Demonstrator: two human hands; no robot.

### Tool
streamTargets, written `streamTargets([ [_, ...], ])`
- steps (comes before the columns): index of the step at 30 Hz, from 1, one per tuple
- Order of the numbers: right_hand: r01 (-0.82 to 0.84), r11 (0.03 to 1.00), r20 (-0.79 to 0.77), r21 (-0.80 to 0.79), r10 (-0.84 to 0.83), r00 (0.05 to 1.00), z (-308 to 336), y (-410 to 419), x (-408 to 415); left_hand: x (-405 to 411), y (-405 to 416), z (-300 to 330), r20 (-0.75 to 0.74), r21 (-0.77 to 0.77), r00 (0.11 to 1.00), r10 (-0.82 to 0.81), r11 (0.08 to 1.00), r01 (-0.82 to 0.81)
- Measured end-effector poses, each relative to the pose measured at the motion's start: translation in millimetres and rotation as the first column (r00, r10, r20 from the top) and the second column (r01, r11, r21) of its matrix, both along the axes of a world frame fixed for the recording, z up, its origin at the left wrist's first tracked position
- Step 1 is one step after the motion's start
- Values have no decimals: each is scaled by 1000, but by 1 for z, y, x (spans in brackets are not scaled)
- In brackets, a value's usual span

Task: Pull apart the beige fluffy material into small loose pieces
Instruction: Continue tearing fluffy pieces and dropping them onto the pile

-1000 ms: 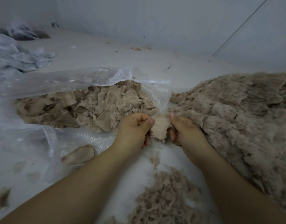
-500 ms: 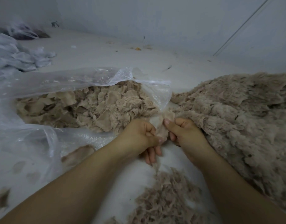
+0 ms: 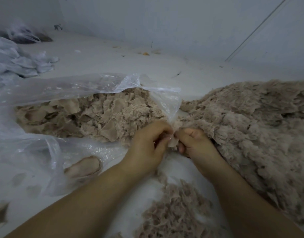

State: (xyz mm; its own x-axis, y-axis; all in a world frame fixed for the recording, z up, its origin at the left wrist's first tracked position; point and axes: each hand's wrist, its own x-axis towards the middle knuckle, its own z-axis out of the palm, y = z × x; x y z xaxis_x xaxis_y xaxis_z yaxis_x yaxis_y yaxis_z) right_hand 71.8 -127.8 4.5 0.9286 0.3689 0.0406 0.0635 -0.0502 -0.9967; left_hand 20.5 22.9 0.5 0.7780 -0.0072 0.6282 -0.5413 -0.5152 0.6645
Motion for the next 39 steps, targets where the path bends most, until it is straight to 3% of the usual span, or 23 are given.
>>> streamTargets([
  [3,65,996,-47,67,-62,997,0,1,1,4,11,10,202,143,972,119,978,-149],
  [6,104,991,-91,85,-96,991,-2,1,2,9,30,26,327,258,878,350,861,-439],
  [9,106,994,-74,37,-103,992,-5,0,3,13,49,37,136,523,795,592,638,-565],
  [10,102,995,-67,15,-101,993,-5,0,4,14,52,36,32,637,756,653,569,-519],
  [12,106,994,-56,-22,-107,993,-6,0,4,12,55,31,-114,738,674,730,517,-434],
  [13,112,993,-54,-33,-114,992,-7,0,5,10,54,29,-128,740,652,748,509,-440],
  [15,115,993,-70,-14,-116,991,-7,0,6,10,50,28,-10,714,659,752,466,-521],
  [17,121,992,-95,31,-118,989,-5,0,5,9,45,30,144,630,701,699,482,-609],
  [19,129,990,-102,49,-123,987,-3,0,4,12,35,26,252,525,769,587,585,-619],
  [21,134,988,-99,77,-126,987,-2,1,2,15,13,17,93,466,886,453,767,-441],
  [23,147,983,-102,110,-136,985,0,2,1,22,-8,5,-232,356,926,300,912,-206],
  [25,161,980,-115,114,-148,982,1,3,0,33,-19,-3,-365,291,898,247,946,-142],
  [28,167,981,-115,97,-156,981,1,2,0,39,-18,-6,-375,77,911,174,985,-156],
  [31,184,981,-136,64,-174,975,1,2,0,30,-13,-7,-441,-184,896,49,972,-144],
  [34,224,974,-178,42,-214,961,1,5,3,12,-12,-3,-432,-532,873,-226,846,-45],
  [36,240,970,-189,24,-231,954,0,6,4,2,-16,1,-359,-639,865,-350,768,45],
  [39,242,969,-218,50,-226,949,1,5,2,-2,-24,6,-284,-719,887,-363,693,53],
])
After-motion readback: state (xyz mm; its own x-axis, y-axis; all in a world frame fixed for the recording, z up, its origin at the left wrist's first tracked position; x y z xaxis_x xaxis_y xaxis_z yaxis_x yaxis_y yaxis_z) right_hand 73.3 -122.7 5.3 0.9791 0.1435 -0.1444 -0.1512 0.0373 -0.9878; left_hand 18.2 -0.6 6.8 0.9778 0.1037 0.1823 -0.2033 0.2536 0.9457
